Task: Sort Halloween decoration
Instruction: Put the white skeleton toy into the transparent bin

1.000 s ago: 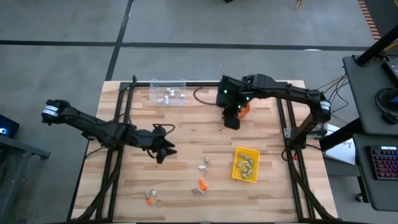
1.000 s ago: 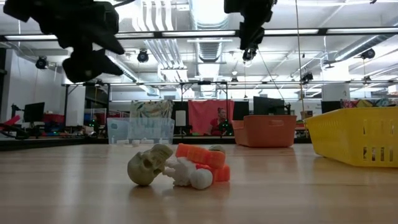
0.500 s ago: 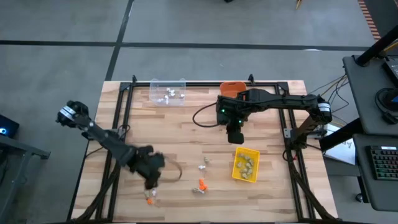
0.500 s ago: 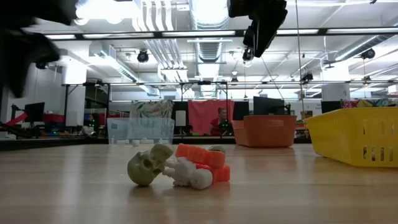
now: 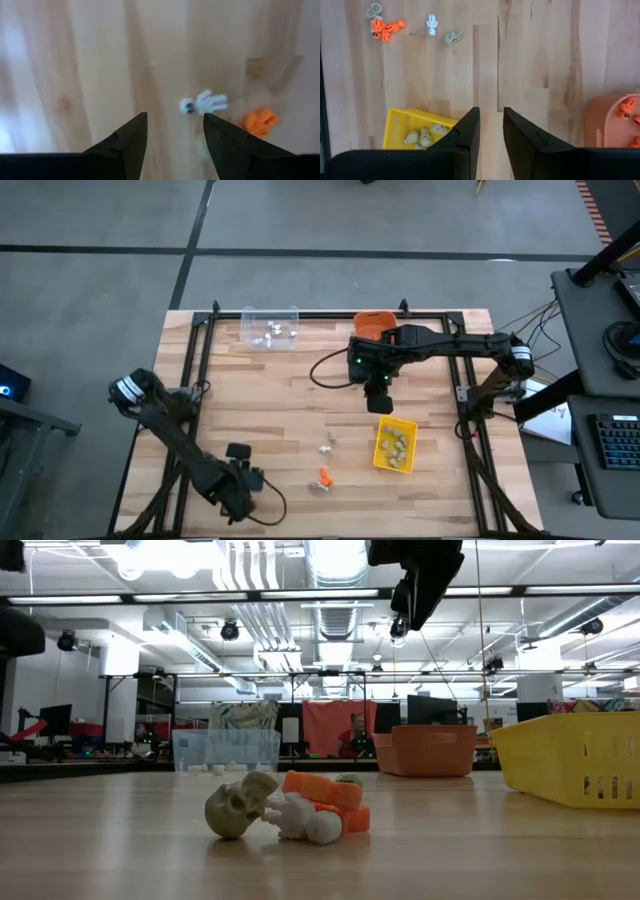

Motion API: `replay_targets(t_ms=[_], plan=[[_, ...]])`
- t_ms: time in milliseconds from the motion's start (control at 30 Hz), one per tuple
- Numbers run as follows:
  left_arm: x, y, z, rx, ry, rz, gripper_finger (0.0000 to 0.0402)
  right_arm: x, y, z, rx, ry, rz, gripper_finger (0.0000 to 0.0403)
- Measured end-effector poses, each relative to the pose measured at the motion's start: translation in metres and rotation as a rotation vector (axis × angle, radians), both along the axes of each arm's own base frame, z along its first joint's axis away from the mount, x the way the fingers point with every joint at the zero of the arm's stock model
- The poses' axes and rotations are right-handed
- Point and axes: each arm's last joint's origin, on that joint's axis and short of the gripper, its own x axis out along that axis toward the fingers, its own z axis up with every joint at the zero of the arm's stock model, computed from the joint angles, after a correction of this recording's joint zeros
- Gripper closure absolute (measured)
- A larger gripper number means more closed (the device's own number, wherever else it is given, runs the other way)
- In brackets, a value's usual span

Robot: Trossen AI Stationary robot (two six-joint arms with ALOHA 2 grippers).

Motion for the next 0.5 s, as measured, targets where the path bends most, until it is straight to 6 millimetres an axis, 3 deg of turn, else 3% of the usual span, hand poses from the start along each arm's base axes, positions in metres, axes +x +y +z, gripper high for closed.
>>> replay_targets(t_ms=[200,500], plan=[[0.012,-0.014,-0.004,0.018,0.007,-0.115,0.0225,0.000,0.000,0.000,0.000,0.000,0.000,0.0330],[0.010,-0.011,-0.013,0.039,0.039,-0.143,0.0225,0.000,0.000,0.000,0.000,-0.001,0.000,0.0330]])
